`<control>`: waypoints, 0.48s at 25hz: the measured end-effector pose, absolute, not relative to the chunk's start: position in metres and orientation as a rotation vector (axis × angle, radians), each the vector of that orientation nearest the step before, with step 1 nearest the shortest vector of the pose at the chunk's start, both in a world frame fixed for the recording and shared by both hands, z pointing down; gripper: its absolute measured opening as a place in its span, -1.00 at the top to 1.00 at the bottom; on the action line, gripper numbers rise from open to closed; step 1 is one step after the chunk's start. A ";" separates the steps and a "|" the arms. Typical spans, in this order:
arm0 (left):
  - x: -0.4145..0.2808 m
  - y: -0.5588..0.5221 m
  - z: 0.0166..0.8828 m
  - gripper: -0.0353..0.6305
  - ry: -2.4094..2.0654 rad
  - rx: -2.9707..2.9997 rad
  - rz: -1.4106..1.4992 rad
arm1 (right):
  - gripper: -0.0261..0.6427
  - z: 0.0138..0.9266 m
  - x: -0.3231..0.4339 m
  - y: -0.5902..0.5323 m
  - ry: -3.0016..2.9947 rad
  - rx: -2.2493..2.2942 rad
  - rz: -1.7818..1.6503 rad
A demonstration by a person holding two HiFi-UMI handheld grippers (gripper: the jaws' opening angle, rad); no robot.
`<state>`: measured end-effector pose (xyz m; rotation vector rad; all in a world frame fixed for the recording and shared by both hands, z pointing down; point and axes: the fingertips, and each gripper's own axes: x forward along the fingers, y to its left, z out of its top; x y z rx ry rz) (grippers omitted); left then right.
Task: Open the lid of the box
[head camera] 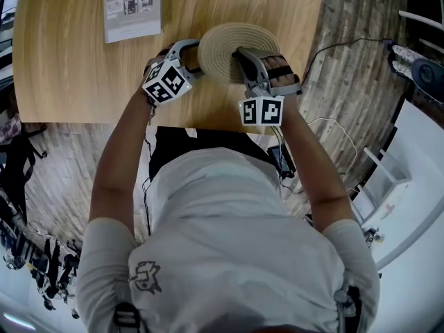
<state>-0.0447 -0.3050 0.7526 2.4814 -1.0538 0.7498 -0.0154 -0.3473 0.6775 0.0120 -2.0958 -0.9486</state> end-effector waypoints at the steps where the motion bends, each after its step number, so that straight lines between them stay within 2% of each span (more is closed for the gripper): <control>1: -0.045 -0.305 0.753 -0.05 -1.053 2.481 0.753 | 0.83 0.675 -0.015 -0.348 -2.098 0.018 -0.950; 12: -0.046 -0.300 0.761 -0.03 -1.031 2.477 0.809 | 0.83 0.650 -0.012 -0.349 -2.113 0.087 -0.933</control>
